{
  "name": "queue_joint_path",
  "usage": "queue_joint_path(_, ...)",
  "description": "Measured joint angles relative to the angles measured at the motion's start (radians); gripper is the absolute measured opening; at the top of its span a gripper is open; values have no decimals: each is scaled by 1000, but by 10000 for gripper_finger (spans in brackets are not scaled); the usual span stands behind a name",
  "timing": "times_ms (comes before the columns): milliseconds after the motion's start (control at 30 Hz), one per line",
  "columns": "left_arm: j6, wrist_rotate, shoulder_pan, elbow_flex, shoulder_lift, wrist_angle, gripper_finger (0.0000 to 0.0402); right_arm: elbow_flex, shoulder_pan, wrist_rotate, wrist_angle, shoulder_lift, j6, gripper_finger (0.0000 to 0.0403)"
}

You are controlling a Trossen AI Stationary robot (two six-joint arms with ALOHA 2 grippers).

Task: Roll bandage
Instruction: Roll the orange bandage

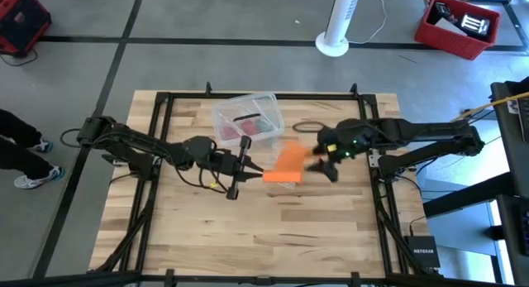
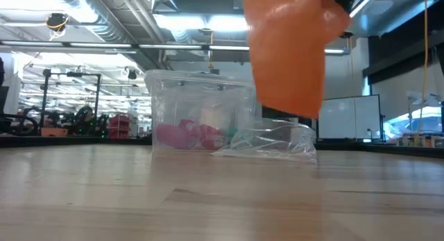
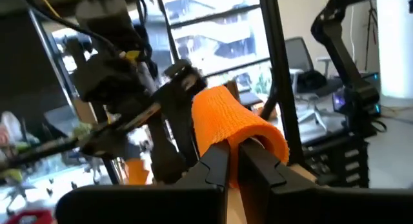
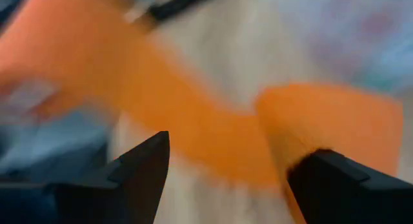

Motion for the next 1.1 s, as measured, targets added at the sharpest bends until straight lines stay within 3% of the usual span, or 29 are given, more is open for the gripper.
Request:
queue_joint_path(67,-6,-9,-2,0,0,-28,11,0,2,-46,-111,3,41,287)
queue_joint_path(267,12,-25,-1,0,0,9,11,-1,1,105,-319,-24,90,287)
queue_joint_path(433,56,-36,1,0,0,149,11,-1,2,178,-235,-72,50,287)
queue_joint_path(567,175,-141,-1,0,-10,307,11,0,40,138,-88,-98,-110,287)
queue_joint_path(667,270,-204,-6,6,-63,345,11,-9,118,193,35,-117,-203,287)
queue_joint_path(767,314,-218,9,22,-118,266,11,-46,199,317,119,-123,-274,287)
queue_joint_path(967,215,-185,50,80,-180,-44,11,-193,244,583,210,-111,-314,287)
queue_joint_path(1100,176,-169,63,137,-187,-252,11,-314,211,568,333,-81,-303,287)
